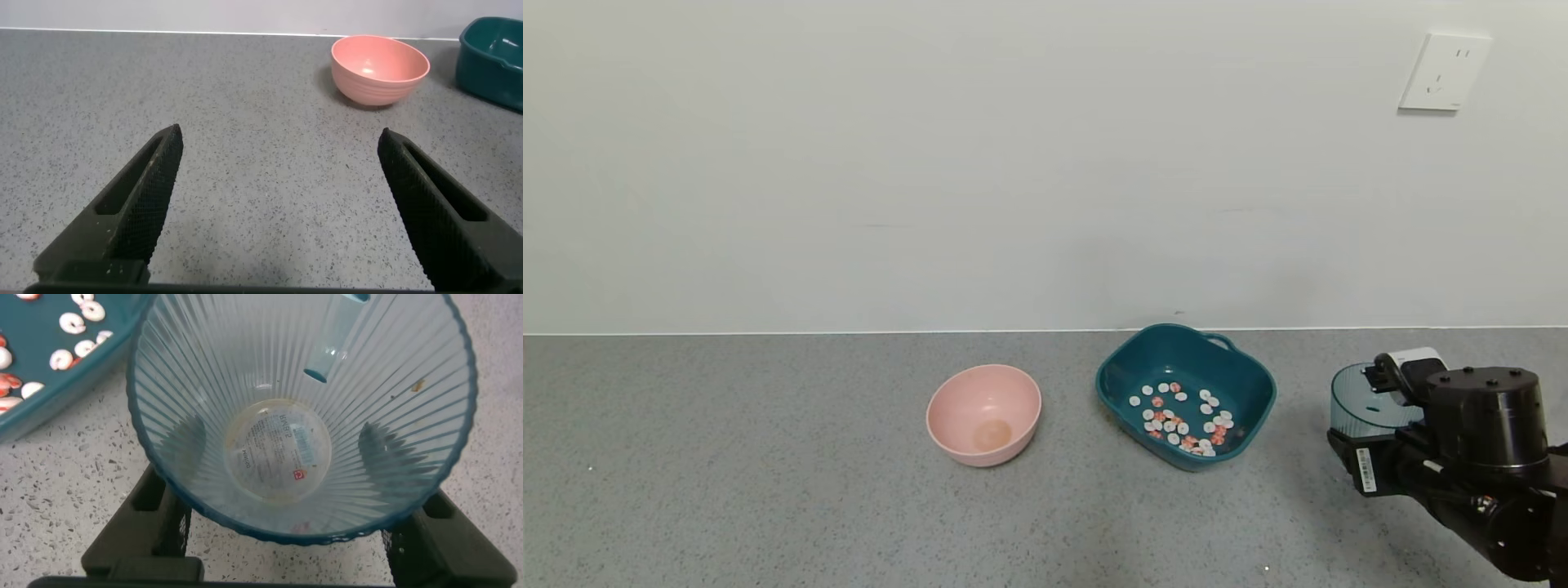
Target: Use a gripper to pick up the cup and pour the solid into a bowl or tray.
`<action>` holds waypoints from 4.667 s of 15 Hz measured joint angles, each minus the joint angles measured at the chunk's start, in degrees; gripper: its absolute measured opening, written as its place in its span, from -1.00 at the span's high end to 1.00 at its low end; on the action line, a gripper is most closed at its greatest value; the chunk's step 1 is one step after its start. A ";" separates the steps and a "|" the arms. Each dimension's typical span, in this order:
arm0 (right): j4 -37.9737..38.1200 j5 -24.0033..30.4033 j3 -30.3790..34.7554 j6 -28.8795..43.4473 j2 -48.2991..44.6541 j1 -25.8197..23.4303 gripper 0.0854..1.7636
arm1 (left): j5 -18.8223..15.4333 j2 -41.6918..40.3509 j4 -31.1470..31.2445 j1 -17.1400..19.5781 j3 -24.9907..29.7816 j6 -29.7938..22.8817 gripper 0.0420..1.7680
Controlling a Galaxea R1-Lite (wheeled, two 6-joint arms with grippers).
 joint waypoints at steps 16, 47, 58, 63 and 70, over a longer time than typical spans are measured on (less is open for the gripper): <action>-13.79 0.41 7.77 0.55 9.01 -0.41 -0.46 | 0.00 0.00 -0.02 0.02 0.00 -0.02 -0.94; -15.10 0.22 8.57 1.16 10.52 -0.39 -0.84 | -0.02 0.00 -0.02 0.02 0.00 -0.02 -0.94; -13.40 -0.02 11.85 -2.36 -0.41 0.29 -0.91 | -0.02 0.00 -0.02 0.02 0.00 -0.02 -0.94; -11.15 -0.02 15.57 -2.39 -7.72 0.18 -0.92 | 0.00 0.00 -0.02 0.00 0.00 -0.02 -0.94; -11.00 0.06 21.75 -2.19 -18.18 0.57 -0.92 | -0.02 0.00 -0.02 0.02 0.00 0.00 -0.94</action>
